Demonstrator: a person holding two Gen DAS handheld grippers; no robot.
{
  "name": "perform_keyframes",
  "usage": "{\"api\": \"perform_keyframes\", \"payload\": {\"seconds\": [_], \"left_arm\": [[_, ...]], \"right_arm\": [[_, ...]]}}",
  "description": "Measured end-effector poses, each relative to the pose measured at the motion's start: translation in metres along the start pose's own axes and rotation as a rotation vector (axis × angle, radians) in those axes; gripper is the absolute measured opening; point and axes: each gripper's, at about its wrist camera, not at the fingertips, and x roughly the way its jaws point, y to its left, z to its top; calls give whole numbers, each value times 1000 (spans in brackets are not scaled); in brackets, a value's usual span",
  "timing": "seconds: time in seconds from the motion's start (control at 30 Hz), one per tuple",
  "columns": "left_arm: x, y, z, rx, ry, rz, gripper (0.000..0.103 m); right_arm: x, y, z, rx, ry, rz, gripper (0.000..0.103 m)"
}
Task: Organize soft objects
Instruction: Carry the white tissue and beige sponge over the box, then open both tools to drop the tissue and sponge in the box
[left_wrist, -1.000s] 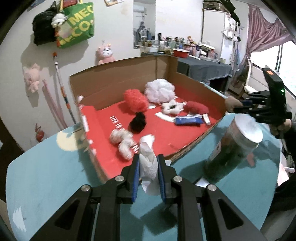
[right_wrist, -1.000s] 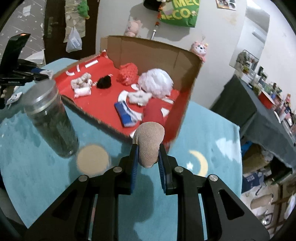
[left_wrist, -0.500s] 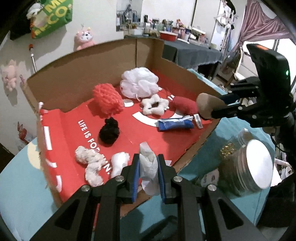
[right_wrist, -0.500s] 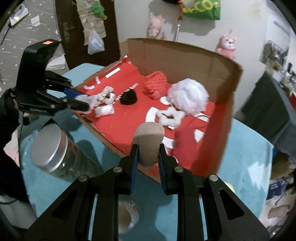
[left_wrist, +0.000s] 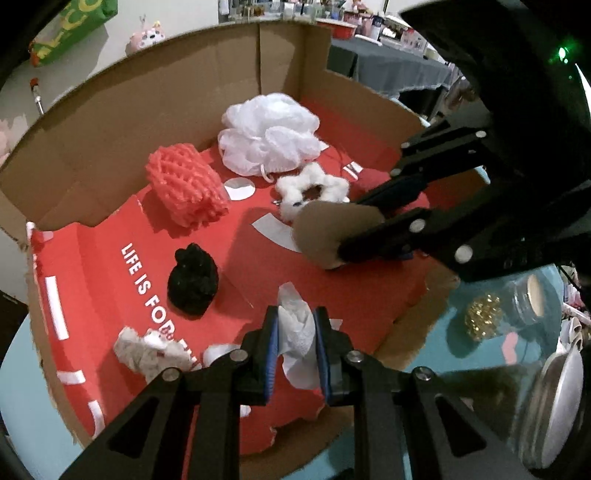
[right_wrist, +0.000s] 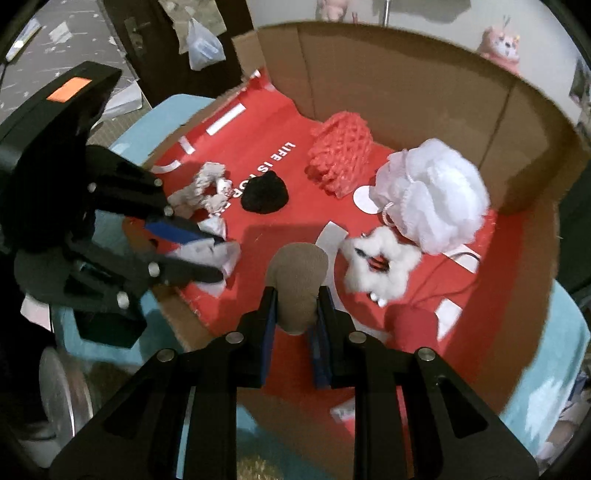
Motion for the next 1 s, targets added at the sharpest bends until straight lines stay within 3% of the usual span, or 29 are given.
{"api": "perform_keyframes", "payload": {"seconds": [0.43,1.0], "left_arm": [[20,14,1,-33,30,3,20],[24,14,-2,-27,15,-3,25]], "right_arm": [[34,-4,18,31,78,25,22],[47,-10,19,77,98,21,29]]}}
